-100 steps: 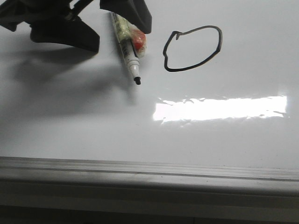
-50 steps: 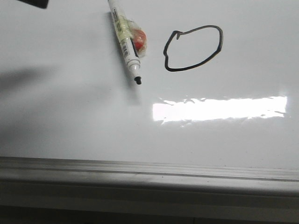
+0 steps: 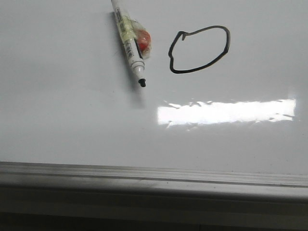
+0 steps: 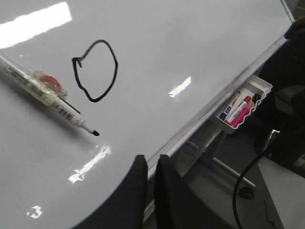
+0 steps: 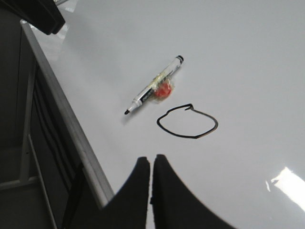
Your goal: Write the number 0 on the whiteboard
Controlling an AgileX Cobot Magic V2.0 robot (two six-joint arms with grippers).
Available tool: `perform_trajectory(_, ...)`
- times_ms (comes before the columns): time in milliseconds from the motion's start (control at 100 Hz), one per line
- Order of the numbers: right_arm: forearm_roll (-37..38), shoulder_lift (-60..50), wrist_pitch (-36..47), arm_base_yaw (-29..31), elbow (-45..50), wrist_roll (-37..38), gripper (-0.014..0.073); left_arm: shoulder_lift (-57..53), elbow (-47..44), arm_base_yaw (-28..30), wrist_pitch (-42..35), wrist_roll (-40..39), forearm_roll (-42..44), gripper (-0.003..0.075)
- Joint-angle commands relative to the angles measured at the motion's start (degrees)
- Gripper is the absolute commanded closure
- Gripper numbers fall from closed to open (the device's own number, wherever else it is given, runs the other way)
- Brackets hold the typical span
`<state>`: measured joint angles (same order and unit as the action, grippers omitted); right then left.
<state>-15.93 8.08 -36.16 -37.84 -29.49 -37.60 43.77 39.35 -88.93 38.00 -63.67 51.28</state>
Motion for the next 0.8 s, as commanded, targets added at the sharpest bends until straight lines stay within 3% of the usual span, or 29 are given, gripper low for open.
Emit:
perform_trajectory(0, 0.0, 0.6, 1.8, 0.3, -1.3, 0.2, 0.0634, -0.4, 1.1, -1.9, -1.5, 0.0, 3.0, 0.074)
perform_trajectory(620, 0.0, 0.6, 1.4, 0.3, -1.3, 0.2, 0.0634, -0.4, 1.1, -2.5, -1.5, 0.0, 2.9, 0.074)
perform_trajectory(790, 0.0, 0.6, 1.4, 0.3, -1.3, 0.2, 0.0634, -0.9, 0.8, -2.5, 2.9, 0.3, 10.4, 0.074)
